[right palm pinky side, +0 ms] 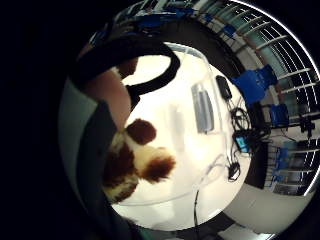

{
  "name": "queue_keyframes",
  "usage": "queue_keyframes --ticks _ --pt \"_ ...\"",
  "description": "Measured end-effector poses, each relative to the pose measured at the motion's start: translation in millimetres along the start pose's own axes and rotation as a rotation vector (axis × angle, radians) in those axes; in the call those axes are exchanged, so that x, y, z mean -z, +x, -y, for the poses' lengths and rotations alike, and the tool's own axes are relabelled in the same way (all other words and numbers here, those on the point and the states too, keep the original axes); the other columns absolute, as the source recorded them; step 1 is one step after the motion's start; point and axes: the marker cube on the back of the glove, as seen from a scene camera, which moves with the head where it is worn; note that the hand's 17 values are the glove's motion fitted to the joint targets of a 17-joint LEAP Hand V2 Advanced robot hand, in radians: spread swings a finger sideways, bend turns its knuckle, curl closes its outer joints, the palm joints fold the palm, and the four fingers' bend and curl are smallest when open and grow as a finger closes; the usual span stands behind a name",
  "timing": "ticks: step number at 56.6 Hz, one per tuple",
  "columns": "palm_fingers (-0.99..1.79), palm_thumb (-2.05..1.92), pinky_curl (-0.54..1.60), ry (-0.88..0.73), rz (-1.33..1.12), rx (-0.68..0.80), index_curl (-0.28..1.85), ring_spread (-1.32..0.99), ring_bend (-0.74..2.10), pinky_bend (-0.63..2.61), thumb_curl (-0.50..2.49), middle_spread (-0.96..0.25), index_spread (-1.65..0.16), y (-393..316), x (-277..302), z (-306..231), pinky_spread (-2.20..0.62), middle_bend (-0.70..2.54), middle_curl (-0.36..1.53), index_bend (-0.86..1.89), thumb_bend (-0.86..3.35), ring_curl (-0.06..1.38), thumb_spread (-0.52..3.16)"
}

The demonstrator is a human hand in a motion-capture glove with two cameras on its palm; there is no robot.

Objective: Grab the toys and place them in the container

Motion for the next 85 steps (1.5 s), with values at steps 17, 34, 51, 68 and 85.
queue_keyframes --ticks 17,34,51,68,85 --pt "-0.21 0.28 0.47 -0.22 -0.043 0.045 0.97 -0.46 0.74 1.21 0.97 -0.42 -0.32 -2 -25 -6 -0.12 0.63 0.94 0.44 -0.06 0.65 1.06" --pt "-0.37 -0.05 0.36 -0.28 0.058 0.087 0.61 -0.11 0.18 0.97 0.59 -0.16 -0.37 -1 -36 -27 0.05 0.07 0.55 0.08 -0.05 0.44 1.23" --pt "-0.29 -0.09 0.34 -0.168 0.162 0.173 0.42 -0.04 0.15 0.88 0.38 -0.11 -0.35 11 12 -90 0.08 0.09 0.36 0.11 -0.07 0.36 1.24" --pt "-0.15 -0.11 0.31 0.117 0.216 0.275 0.36 -0.05 0.17 0.76 0.23 -0.13 -0.37 110 67 -264 0.08 0.15 0.29 0.18 -0.07 0.32 1.3" --pt "-0.1 -0.1 0.31 0.131 0.173 0.269 0.37 -0.07 0.16 0.72 0.14 -0.14 -0.39 111 31 -375 0.08 0.16 0.28 0.19 -0.06 0.28 1.37"
